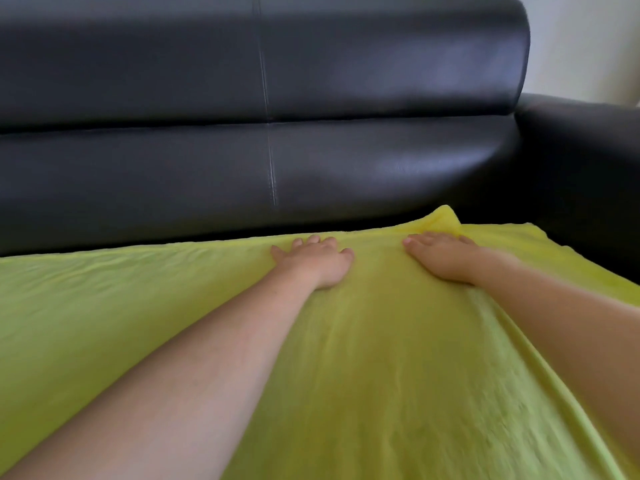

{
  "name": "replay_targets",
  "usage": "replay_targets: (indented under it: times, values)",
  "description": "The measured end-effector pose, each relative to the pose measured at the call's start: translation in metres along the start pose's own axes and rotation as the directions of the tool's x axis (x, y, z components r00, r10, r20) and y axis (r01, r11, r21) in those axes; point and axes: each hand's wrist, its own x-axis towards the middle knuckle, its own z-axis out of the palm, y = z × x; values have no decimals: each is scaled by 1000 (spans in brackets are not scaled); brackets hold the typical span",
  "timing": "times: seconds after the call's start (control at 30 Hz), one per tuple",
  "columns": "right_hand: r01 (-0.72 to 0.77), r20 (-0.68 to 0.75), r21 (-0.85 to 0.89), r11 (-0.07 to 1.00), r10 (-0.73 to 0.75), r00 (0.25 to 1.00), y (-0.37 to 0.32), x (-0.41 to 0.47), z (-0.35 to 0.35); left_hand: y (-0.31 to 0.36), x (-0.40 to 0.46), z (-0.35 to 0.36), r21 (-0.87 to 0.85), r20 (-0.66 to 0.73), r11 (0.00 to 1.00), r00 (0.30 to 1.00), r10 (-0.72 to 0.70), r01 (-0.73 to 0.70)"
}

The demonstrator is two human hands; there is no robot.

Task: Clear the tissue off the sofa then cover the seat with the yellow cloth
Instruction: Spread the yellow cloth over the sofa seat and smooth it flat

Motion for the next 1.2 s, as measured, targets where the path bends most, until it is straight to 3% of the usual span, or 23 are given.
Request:
replay_targets:
  times: [0.13, 0.9, 1.03, 1.2]
  values:
    - [-32, -18, -37, 999, 31, 999, 13, 19, -1, 1, 9, 10, 30, -30, 999, 999, -14, 15]
    - [103, -28, -10, 995, -103, 994, 25, 50, 2, 5, 23, -1, 11, 91, 999, 995, -32, 31]
    - [126, -54, 9, 992, -126, 991, 27, 50, 4, 10, 26, -4, 69, 99, 997, 995, -31, 24]
    - [143, -100, 118, 983, -132, 986, 30, 56, 4, 28, 39, -18, 223, -125, 967, 980, 152, -121]
